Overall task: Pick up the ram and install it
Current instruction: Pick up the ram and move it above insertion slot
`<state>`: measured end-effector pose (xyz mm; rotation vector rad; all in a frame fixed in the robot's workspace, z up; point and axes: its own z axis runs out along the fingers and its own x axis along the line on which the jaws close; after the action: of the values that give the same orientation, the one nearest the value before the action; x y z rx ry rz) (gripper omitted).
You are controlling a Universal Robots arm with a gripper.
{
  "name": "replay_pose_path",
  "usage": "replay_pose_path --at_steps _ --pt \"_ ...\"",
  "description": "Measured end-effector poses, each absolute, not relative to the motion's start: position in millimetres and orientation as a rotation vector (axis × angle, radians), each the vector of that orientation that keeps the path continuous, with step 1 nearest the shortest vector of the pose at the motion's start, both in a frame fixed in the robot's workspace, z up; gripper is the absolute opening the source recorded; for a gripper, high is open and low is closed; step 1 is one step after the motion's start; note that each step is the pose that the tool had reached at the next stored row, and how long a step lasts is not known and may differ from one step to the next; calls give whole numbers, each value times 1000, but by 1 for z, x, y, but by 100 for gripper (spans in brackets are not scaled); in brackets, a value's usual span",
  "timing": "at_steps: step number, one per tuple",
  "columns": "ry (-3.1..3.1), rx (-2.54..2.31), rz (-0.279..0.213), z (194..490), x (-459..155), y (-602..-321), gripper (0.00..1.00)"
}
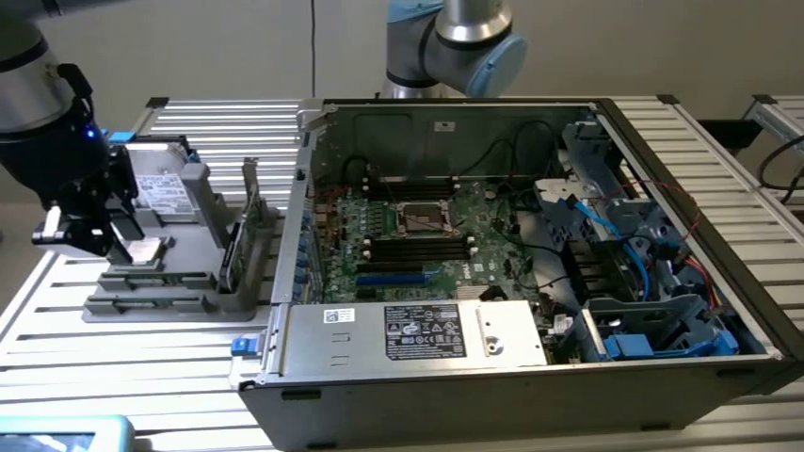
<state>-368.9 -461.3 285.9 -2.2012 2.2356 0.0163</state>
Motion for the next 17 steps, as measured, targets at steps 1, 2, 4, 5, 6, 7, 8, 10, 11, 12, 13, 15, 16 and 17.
replay_pose_path --at_steps 1,2,4,5,6,7,8,10,11,12,13,15,16,17 --pt "2236 -2201 16 284 -369 -462 42" --pt "2236 -2201 16 282 -368 -463 42" --pt "2236 -2201 16 279 -368 -464 42" --pt "2236 -2201 16 277 -368 -465 42" --pt "2236 -2201 16 275 -367 -465 42" --pt "2236 -2201 16 273 -367 -466 42" --pt "2236 -2201 16 271 -367 -466 42" --pt "2236 -2201 16 268 -367 -467 42" --pt "2236 -2201 16 266 -367 -467 42" --pt "2236 -2201 16 264 -366 -468 42" --pt "2236 -2201 16 262 -366 -468 42" --pt "2236 -2201 16 259 -366 -469 42" --pt "2236 -2201 16 257 -366 -469 42" --pt "2236 -2201 16 255 -365 -470 42"
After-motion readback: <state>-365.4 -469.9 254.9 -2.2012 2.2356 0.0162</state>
